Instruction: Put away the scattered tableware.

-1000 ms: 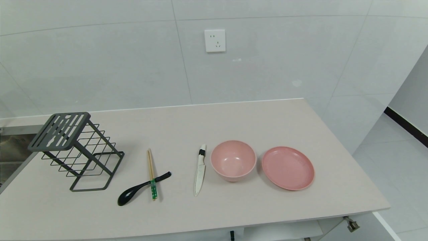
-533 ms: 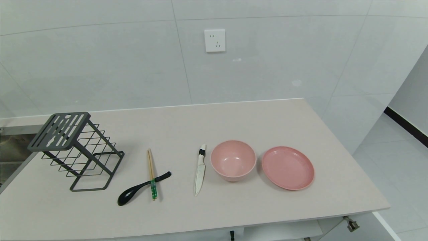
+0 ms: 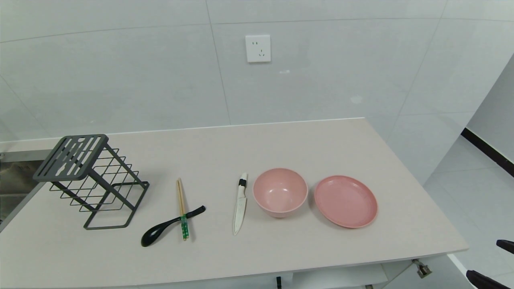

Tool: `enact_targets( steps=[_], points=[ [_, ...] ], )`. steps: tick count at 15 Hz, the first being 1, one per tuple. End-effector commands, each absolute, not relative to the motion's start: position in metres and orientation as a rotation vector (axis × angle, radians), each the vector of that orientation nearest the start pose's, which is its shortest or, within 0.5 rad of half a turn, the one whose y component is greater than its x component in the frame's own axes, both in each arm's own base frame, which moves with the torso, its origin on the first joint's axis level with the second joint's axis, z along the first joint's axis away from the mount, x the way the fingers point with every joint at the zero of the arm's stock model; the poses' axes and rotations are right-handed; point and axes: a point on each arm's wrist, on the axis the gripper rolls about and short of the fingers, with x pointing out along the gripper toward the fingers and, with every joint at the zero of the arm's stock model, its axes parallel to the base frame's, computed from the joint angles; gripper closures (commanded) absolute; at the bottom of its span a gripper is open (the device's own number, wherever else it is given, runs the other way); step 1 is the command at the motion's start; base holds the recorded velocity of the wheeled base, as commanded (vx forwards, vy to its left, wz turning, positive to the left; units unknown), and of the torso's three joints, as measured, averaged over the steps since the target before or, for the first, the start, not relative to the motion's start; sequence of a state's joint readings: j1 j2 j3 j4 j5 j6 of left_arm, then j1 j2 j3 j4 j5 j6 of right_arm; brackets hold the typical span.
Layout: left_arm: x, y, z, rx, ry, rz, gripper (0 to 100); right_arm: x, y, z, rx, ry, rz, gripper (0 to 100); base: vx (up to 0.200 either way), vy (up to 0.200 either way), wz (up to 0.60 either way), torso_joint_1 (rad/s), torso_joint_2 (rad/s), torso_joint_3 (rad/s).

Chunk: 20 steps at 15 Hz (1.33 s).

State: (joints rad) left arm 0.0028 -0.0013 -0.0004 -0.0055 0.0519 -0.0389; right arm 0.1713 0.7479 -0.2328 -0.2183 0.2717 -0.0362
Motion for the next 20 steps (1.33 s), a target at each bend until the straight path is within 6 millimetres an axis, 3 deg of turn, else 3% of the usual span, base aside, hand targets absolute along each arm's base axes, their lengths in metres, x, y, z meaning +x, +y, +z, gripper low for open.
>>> enact_targets(
  steps=[1, 6, 10, 20],
  points=[
    [-0.023, 0.001, 0.076, -0.04, -0.007, 0.055, 0, 0.083, 0.02, 0.152, -0.024, 0.361, 0.448, 0, 0.0, 0.0, 0.0, 0.0, 0.0, 0.0],
    [-0.023, 0.001, 0.076, -0.042, -0.007, 0.055, 0, 0.133, 0.03, 0.154, -0.028, 0.414, 0.49, 0, 0.0, 0.0, 0.0, 0.0, 0.0, 0.0],
    [-0.023, 0.001, 0.076, -0.042, -0.007, 0.055, 0, 0.178, 0.038, 0.142, -0.094, 0.314, 0.506, 0, 0.0, 0.0, 0.0, 0.0, 0.0, 0.0],
    [-0.023, 0.001, 0.076, -0.043, -0.007, 0.055, 0, 0.269, 0.051, 0.129, -0.085, 0.318, 0.476, 0, 0.0, 0.0, 0.0, 0.0, 0.0, 0.0]
  ],
)
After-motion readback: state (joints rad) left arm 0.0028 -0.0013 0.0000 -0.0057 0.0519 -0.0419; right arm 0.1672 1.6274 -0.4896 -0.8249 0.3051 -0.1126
